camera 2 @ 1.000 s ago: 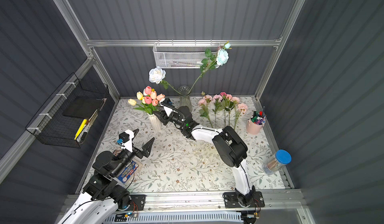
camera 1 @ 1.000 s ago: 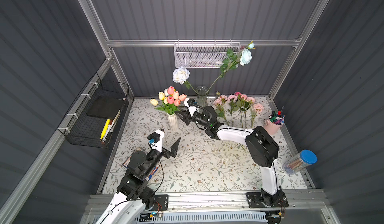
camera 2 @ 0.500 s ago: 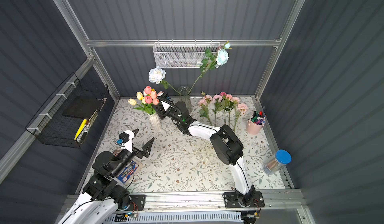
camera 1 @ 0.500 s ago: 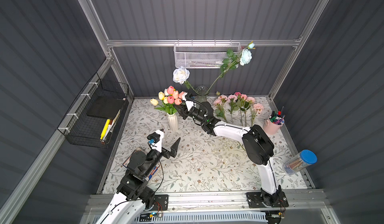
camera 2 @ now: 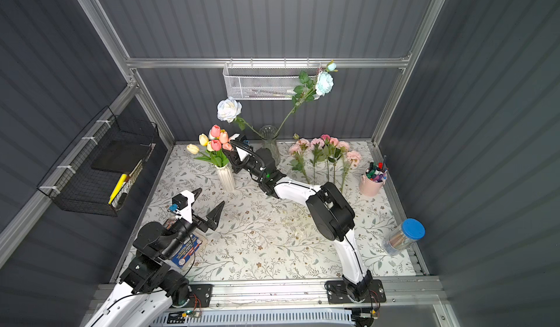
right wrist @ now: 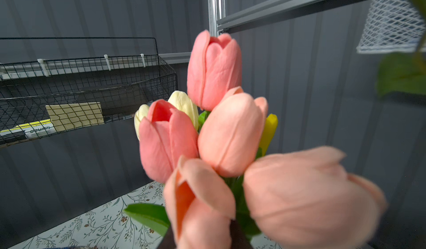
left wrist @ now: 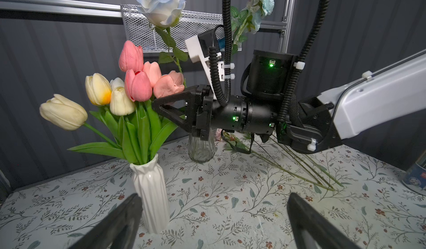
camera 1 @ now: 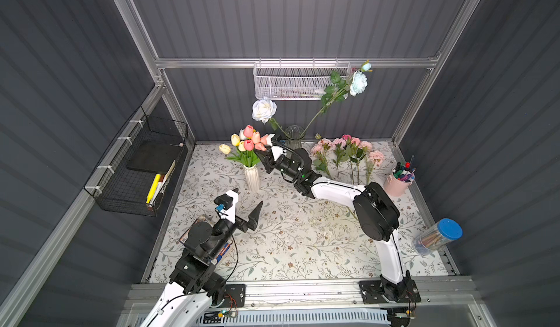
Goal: Pick out pink flowers from the vase
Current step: Pick up the flower from the vase.
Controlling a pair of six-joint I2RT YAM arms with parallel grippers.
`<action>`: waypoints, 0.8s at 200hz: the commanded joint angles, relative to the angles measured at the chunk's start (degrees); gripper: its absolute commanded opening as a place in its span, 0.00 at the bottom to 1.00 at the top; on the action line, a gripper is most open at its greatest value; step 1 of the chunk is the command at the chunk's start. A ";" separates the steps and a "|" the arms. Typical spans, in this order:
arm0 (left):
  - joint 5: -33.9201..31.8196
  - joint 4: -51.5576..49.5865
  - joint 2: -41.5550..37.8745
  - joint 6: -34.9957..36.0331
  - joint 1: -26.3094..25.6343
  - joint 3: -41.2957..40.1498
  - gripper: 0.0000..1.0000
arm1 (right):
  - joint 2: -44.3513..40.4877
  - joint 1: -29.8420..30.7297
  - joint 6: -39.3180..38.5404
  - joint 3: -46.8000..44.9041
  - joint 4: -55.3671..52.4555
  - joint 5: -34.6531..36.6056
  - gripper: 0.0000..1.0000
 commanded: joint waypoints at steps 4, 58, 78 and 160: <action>0.89 1.66 -0.45 0.92 0.07 -0.83 0.99 | -1.37 -0.04 0.00 -0.86 3.99 -0.17 0.22; 0.27 2.30 0.53 0.92 0.07 -0.65 0.99 | -1.00 -0.13 -0.59 -0.75 3.21 -1.68 0.29; 0.59 2.30 0.28 0.83 0.11 -0.78 0.99 | 0.60 -0.13 -1.66 -0.91 4.32 -5.41 0.31; 1.44 2.61 0.75 1.09 0.09 -0.87 0.99 | 4.12 -0.55 -1.95 -2.41 9.09 -5.10 0.31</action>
